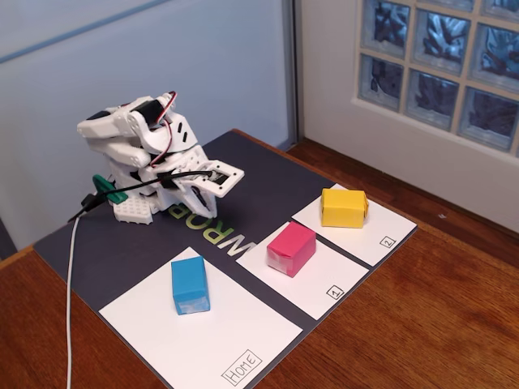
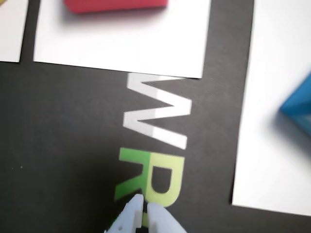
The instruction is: Move box yellow to home
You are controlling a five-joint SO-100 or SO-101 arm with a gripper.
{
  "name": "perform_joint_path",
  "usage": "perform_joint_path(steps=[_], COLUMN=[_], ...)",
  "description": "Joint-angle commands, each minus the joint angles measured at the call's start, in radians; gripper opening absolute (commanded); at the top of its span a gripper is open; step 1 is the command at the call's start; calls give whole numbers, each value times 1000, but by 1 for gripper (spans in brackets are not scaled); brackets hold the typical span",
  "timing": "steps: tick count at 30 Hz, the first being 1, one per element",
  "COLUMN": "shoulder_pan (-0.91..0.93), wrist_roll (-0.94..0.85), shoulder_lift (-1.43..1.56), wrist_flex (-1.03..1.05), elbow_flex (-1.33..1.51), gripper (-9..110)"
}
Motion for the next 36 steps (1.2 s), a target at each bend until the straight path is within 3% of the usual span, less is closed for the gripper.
perform_joint_path(steps=[1,7,20,26,36], shoulder_pan=[-18,-21,-140,-216,-316], wrist_roll=[-28,-130,-408,-387,-279], shoulder_lift=[-364,-781,-1293,-1494,-1690], wrist_flex=[-60,-52,169,213,202], elbow_flex=[-222,-652,-1387,-1635,-1819], gripper=[0,0,0,0,-1])
